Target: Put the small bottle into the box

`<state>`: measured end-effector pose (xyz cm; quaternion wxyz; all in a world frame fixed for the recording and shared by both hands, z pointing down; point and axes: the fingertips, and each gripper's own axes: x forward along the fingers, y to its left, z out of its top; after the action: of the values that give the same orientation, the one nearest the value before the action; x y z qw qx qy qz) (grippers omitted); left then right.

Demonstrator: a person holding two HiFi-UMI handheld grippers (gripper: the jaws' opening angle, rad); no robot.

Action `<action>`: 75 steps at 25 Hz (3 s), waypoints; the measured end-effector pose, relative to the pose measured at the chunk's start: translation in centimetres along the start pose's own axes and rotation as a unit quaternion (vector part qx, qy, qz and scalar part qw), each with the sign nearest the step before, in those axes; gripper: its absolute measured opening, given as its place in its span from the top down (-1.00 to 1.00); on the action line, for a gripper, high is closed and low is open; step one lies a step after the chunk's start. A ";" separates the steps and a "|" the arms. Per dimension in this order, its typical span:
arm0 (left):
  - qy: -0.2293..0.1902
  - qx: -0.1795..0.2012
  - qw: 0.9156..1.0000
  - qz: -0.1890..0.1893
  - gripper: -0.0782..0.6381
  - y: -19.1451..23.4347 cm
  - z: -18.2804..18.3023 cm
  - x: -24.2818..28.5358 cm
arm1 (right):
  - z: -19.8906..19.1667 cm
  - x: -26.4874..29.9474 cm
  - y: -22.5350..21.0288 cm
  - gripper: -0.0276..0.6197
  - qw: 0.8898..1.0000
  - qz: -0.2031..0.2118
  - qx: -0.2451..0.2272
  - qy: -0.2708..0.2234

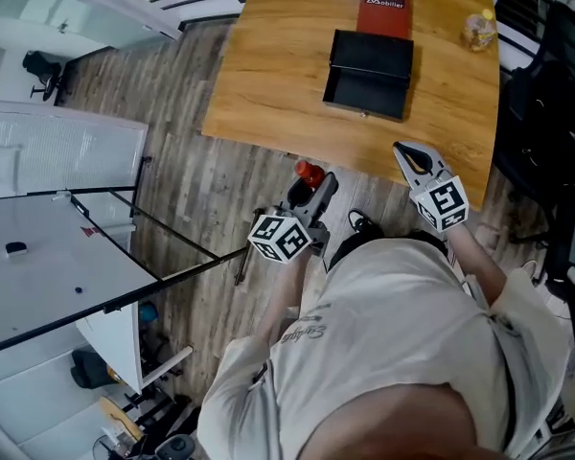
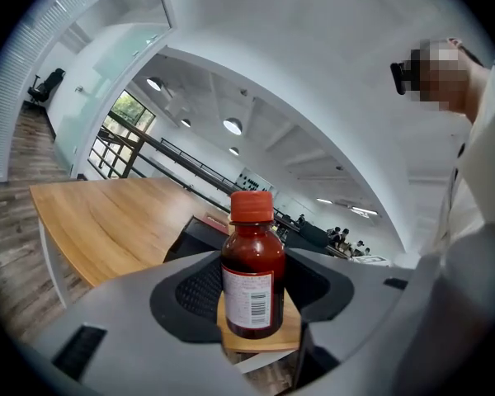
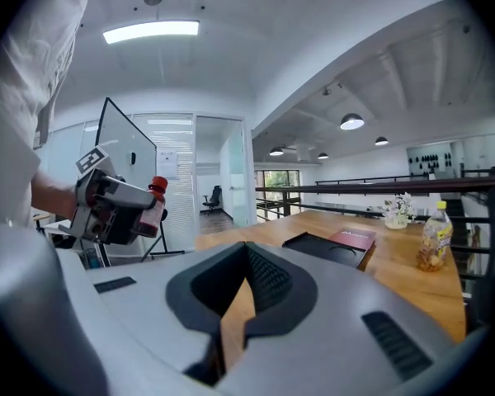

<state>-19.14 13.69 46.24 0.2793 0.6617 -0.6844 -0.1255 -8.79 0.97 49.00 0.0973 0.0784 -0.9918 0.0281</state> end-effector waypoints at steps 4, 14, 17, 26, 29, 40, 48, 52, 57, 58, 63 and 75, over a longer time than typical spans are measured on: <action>0.003 0.009 1.000 0.001 0.15 4.2 2.1 -0.8 | 0.0 2.9 1.6 0.93 1.000 -0.013 0.007 0.003; 0.020 -0.003 1.000 -0.023 0.15 8.8 2.3 0.3 | -3.0 3.9 0.8 0.93 0.997 -0.053 0.025 0.046; 0.021 -0.009 0.999 -0.025 0.15 9.4 3.8 2.6 | -3.1 4.1 -1.0 0.93 0.997 -0.065 0.028 0.043; 0.061 0.035 0.996 -0.051 0.15 6.8 6.9 10.8 | -2.5 8.0 -6.2 0.93 0.998 -0.061 -0.010 0.027; 0.105 0.056 0.991 -0.061 0.15 6.5 6.1 14.5 | -1.8 9.6 -8.2 0.93 0.999 -0.049 -0.009 0.010; 0.204 0.069 0.973 -0.086 0.15 4.4 2.8 26.6 | -5.2 6.2 -17.7 0.93 0.991 -0.128 0.037 0.009; 0.299 0.101 0.947 -0.056 0.15 5.8 -0.9 30.5 | -7.6 3.3 -21.7 0.93 0.980 -0.181 0.077 0.015; 0.346 0.108 0.932 -0.027 0.15 7.8 -2.9 31.6 | -8.3 3.1 -21.9 0.93 0.978 -0.191 0.088 0.020; 0.392 0.086 0.916 0.003 0.15 10.2 -5.2 31.6 | -9.0 3.8 -21.8 0.93 0.978 -0.188 0.090 0.029; 0.398 0.080 0.914 0.007 0.15 10.6 -5.6 31.5 | -8.9 4.0 -21.8 0.93 0.977 -0.189 0.096 0.026; 0.413 0.059 0.908 0.016 0.15 11.9 -7.2 31.6 | -8.8 4.3 -22.4 0.93 0.974 -0.198 0.109 0.020; 0.463 0.046 0.884 0.049 0.15 13.6 -10.8 31.1 | -10.2 3.1 -22.2 0.93 0.974 -0.192 0.113 0.033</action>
<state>-23.60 -13.29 69.13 0.5396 0.6219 -0.5140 0.2404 -6.26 -20.70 60.48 0.1244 0.2767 -0.9449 0.1230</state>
